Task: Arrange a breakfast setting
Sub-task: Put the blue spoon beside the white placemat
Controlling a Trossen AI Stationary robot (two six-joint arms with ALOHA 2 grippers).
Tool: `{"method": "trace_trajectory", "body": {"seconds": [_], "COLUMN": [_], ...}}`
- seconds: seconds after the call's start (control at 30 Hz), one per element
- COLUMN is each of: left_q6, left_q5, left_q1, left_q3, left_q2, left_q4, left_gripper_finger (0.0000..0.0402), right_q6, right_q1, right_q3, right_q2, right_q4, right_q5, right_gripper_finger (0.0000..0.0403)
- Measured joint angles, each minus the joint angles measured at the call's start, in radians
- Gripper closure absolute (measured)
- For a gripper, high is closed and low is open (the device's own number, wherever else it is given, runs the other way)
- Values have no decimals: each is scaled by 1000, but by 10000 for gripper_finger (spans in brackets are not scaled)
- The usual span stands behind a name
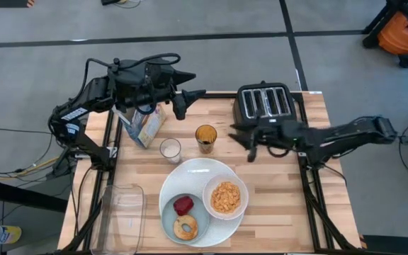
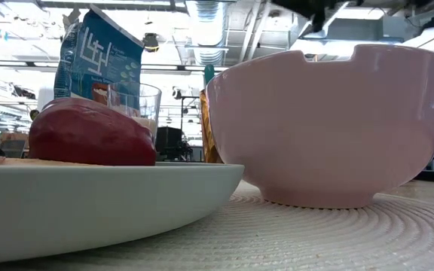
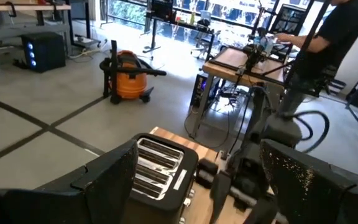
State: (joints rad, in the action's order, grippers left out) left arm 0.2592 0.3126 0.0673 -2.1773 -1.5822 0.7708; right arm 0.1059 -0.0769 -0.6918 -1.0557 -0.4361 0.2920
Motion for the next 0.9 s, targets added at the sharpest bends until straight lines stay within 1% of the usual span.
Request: {"method": "trace_trajectory", "body": {"seconds": [0.1,0.3,0.4,0.6,0.73,0.9], "left_q6": [0,17,25,43,45,45], "left_q5": [0,0,-2,-18,-19,-20], "left_q1": [0,0,0,0,0,0], "left_q3": [0,0,0,0,0,0], "left_q2": [0,0,0,0,0,0], "left_q4": [8,24,28,28,30,35], "left_gripper_finger": [79,79,79,79,79,79], "right_q6": [0,0,-2,-85,-87,-87], "right_q1": [2,1,1,1,9,24], "right_q3": [0,0,-29,-124,-177,-203], "right_q2": [-83,-230,-304,-441,-510,-560], "right_q4": [-81,-157,-153,-153,-150,-118], "right_q5": [-3,-13,-35,-35,-32,-13], "right_gripper_finger": [211,211,211,211,211,211]}}
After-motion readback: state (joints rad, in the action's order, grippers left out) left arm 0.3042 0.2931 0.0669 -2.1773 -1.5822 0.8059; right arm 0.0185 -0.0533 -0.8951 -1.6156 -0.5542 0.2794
